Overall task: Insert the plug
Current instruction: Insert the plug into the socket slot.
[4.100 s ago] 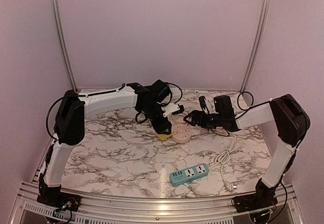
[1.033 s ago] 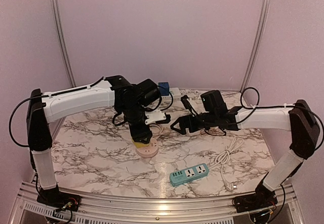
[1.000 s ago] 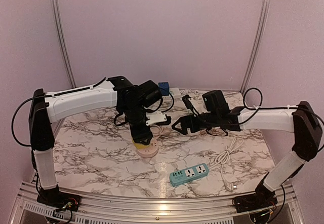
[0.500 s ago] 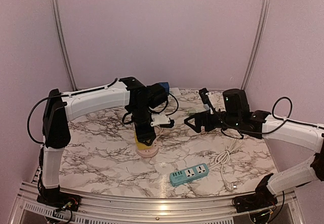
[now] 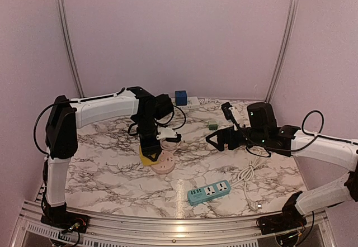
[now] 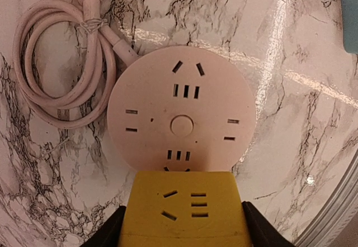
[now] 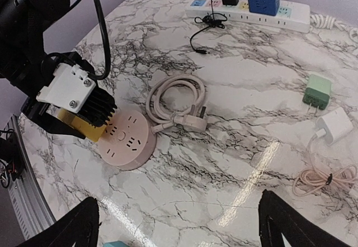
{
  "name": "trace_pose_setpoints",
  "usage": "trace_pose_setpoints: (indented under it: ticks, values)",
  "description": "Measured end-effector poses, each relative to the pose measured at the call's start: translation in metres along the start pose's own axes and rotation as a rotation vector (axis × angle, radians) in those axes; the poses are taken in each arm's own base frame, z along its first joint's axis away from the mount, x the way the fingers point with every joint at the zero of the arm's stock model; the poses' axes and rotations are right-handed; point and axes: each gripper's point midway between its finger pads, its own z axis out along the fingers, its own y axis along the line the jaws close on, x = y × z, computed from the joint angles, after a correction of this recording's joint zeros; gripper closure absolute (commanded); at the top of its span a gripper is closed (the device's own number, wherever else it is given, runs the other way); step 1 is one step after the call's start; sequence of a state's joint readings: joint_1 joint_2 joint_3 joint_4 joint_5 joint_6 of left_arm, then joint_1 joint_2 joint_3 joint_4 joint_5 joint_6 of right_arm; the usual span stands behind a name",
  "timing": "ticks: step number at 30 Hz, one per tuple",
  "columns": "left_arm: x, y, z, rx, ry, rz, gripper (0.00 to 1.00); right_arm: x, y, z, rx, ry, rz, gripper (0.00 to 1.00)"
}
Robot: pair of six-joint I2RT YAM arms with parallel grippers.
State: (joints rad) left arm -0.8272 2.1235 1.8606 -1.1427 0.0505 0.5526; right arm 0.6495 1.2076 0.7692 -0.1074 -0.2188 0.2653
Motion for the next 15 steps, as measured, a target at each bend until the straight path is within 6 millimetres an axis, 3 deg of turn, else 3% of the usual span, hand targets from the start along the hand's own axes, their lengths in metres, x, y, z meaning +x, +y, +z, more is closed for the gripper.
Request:
trace_pose_setpoints:
  ticks: [15]
  values:
    - [-0.0024,-0.0012,-0.0008,-0.01,-0.033,0.086,0.79,-0.0001,0.0004,-0.0005,-0.002,0.0,0.019,0.07]
